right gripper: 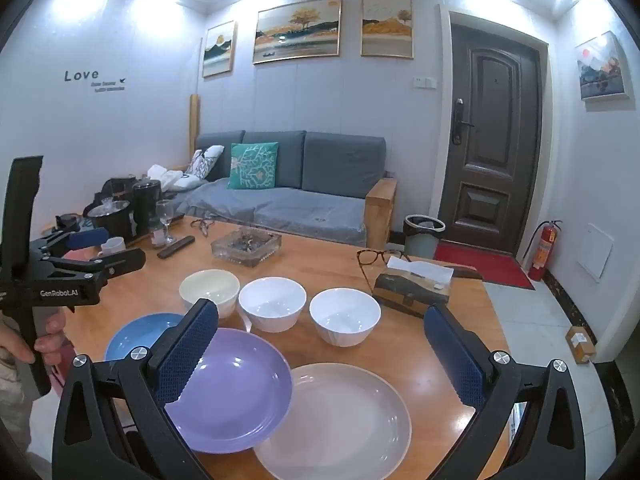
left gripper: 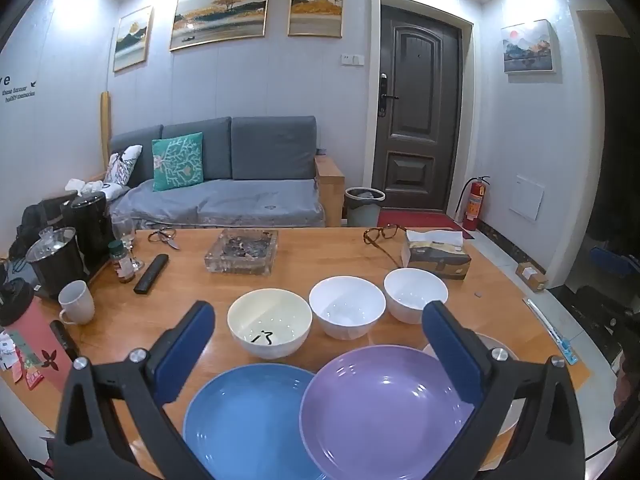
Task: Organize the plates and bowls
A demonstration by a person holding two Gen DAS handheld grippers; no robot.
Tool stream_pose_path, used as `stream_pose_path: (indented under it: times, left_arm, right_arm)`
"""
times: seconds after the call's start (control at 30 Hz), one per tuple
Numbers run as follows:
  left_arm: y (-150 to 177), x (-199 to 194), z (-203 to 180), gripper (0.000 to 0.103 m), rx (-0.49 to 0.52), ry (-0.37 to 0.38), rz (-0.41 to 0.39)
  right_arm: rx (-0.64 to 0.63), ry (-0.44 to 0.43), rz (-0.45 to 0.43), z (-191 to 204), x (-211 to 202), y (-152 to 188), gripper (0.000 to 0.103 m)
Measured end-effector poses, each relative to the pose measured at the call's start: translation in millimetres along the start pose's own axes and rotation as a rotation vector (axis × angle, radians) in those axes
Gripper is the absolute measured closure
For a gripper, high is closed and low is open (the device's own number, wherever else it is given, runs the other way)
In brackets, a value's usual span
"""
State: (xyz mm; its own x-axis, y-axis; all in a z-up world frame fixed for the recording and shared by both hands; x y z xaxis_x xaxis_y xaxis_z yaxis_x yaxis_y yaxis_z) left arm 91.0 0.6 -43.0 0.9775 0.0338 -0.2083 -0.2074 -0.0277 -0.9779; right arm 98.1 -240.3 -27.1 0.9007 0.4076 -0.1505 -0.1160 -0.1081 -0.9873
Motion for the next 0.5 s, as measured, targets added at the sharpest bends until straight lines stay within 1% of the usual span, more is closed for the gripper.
stream_pose_path:
  times: [0.07, 0.27, 0.33, 0.5]
  left_arm:
    - [6.7, 4.7, -9.0, 0.000, 0.006, -0.001, 0.000]
    - [5.8, -0.9, -10.4, 0.000, -0.011, 0.009, -0.003]
    - [0.5, -0.3, -1.0, 0.000, -0.025, 0.016, 0.001]
    - [0.4, -0.5, -0.8, 0.000, -0.026, 0.017, 0.003]
  right_arm:
    - [-0.003, -0.001, 0.005, 0.1, 0.0, 0.4, 0.001]
    - [-0.011, 0.003, 0.005, 0.0, -0.1, 0.4, 0.001]
    - [-0.011, 0.002, 0.004, 0.3, -0.2, 0.4, 0.001]
    - [-0.012, 0.002, 0.005, 0.4, -0.1, 0.8, 0.001]
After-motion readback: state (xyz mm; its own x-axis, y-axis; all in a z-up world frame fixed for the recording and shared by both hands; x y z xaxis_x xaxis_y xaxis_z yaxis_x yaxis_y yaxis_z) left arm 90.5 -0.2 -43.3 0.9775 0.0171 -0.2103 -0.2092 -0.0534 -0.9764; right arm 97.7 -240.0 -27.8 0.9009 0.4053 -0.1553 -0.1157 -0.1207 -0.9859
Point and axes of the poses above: each gripper's, at about its wrist camera, not at the fingertips, and x roughly the way its jaws point, z to its left, y to its underside, the point moved 10 cm from there along x, roughly the way its jaws point, and after that the axes turned 13 degrees about -z, right-handed, at the moved point
